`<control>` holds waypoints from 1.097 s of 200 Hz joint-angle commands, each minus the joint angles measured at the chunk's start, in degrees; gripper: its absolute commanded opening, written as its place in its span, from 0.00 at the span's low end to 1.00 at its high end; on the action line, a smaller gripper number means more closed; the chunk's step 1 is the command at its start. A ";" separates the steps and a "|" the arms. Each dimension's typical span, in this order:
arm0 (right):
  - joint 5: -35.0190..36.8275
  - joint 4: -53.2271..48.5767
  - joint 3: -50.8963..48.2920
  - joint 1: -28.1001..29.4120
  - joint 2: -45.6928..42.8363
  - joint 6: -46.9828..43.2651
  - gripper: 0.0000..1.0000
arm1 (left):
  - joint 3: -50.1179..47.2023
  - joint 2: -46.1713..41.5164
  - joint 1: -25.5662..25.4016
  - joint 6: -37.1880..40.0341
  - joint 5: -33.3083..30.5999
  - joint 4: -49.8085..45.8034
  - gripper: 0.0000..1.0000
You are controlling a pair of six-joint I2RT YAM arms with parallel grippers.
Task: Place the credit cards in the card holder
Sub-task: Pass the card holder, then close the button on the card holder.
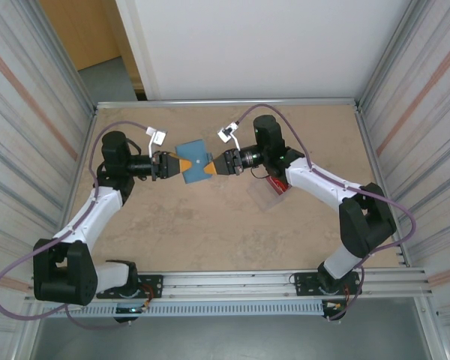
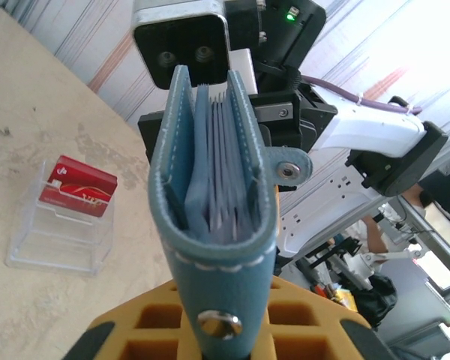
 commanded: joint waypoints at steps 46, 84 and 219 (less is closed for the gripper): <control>-0.06 -0.54 -5.90 -2.67 -6.44 -2.36 0.39 | 1.54 0.92 1.18 -0.77 -0.64 1.89 0.00; -2.64 -4.51 -9.87 -6.52 -15.01 -3.76 0.49 | 2.00 1.41 0.74 0.07 2.80 3.34 0.00; -1.26 14.16 -5.99 -4.31 -7.16 14.06 0.51 | 4.60 3.05 -2.77 2.69 8.02 -0.26 0.00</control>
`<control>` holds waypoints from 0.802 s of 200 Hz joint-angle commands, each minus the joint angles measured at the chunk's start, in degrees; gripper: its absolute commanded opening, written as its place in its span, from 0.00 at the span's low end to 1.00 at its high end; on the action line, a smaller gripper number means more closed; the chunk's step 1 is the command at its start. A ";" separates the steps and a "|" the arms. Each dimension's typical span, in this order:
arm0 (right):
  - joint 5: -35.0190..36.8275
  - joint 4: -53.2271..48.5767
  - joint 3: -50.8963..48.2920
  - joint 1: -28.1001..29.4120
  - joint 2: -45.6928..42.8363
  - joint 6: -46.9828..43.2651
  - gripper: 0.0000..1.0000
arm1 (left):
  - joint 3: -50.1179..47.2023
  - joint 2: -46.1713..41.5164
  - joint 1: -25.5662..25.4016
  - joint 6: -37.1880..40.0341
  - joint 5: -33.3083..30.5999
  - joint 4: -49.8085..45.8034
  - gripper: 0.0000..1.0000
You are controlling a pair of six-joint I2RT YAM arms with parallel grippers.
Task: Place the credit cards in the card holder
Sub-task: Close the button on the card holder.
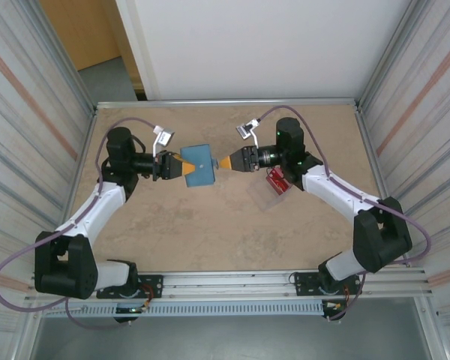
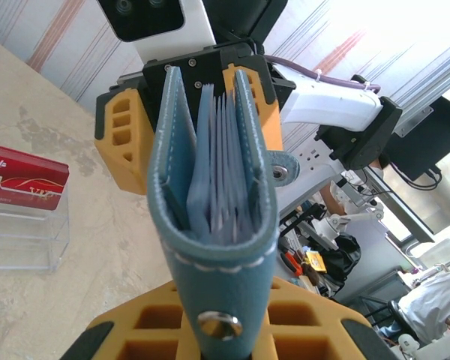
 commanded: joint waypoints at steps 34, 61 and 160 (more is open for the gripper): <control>-2.98 6.08 2.78 3.32 1.32 2.79 0.43 | 1.65 0.21 -0.81 2.25 0.13 -2.36 0.00; -2.01 5.89 2.96 3.66 1.66 2.74 0.40 | 1.68 0.36 -0.78 2.45 -1.49 -4.28 0.00; 2.87 -3.50 7.27 5.21 3.79 -2.00 0.38 | 0.71 -0.32 -0.93 4.14 -6.50 -8.13 0.00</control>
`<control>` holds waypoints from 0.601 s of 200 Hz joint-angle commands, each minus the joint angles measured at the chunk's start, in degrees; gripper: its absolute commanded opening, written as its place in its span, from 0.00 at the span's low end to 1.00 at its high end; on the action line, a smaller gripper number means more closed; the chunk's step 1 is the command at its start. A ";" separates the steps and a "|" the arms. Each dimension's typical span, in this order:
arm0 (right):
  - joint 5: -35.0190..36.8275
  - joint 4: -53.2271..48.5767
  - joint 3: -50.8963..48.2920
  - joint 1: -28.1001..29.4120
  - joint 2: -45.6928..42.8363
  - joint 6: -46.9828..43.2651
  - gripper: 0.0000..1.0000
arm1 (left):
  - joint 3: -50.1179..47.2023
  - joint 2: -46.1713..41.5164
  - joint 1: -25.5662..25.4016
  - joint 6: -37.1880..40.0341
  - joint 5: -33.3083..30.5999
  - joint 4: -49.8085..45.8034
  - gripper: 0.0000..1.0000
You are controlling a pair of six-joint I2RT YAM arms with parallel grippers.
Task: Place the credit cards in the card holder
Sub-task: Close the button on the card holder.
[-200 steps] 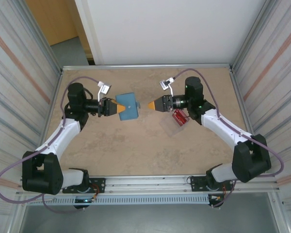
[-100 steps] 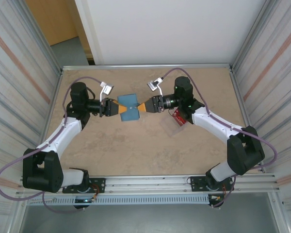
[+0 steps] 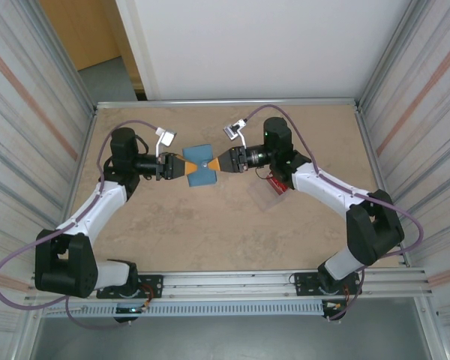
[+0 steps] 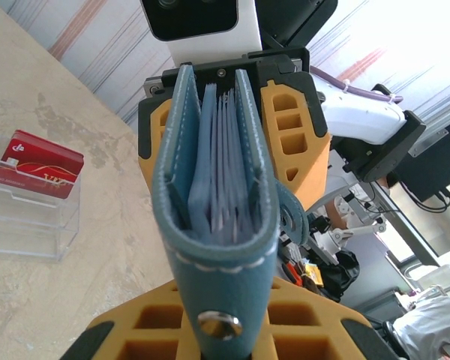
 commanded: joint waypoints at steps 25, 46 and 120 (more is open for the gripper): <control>3.03 -9.49 4.95 1.04 0.22 -6.18 0.39 | 0.49 -0.62 -0.32 3.18 -3.56 -3.43 0.00; 3.73 -10.85 5.59 1.43 0.88 -6.61 0.39 | 0.49 -0.49 -0.39 3.33 -3.62 -3.44 0.00; 4.16 -13.99 7.35 2.10 2.48 -8.21 0.36 | 0.49 -0.25 -0.39 4.12 -3.52 -3.77 0.00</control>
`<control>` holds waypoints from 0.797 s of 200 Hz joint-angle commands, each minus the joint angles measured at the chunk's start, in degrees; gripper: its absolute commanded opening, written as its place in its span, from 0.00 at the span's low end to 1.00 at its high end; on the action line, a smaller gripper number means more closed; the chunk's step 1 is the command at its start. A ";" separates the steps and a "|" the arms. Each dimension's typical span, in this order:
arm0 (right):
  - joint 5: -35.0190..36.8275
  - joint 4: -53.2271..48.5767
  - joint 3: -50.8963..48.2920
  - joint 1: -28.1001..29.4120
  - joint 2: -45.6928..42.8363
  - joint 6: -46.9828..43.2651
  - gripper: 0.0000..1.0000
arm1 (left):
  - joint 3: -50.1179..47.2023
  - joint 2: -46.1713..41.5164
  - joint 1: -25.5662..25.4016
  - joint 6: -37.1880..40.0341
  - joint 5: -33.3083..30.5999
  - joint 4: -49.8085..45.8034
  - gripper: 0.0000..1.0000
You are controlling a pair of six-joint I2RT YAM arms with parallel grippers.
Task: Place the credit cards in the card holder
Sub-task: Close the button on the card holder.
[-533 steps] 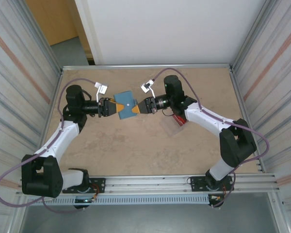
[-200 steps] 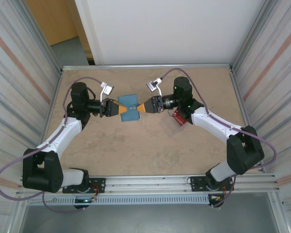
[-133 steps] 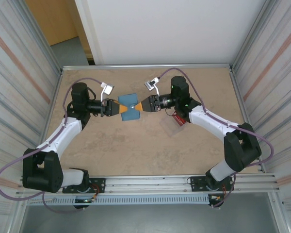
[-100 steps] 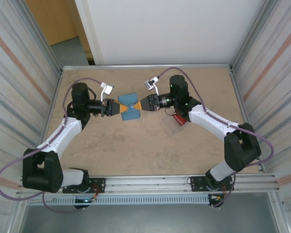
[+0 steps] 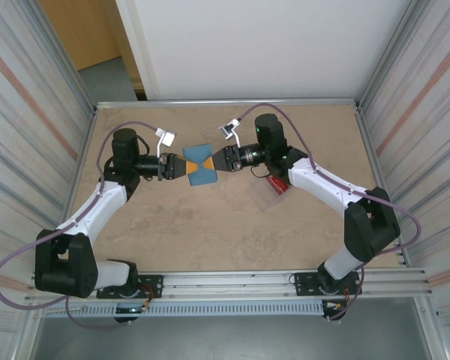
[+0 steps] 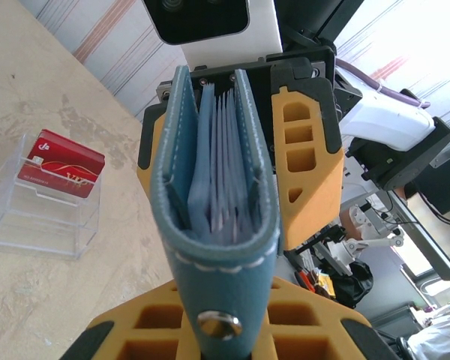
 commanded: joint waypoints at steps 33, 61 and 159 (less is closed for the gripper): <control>0.35 -2.47 2.49 0.69 0.69 -2.99 0.32 | 0.42 -0.20 -0.28 1.54 -0.46 -0.50 0.00; 0.57 -2.46 2.60 0.75 0.97 -2.89 0.29 | 0.43 -0.21 -0.45 1.48 -0.43 -0.49 0.00; 3.41 1.89 1.89 2.02 2.49 0.40 0.18 | 0.05 0.34 -2.80 1.33 -1.29 -0.50 0.00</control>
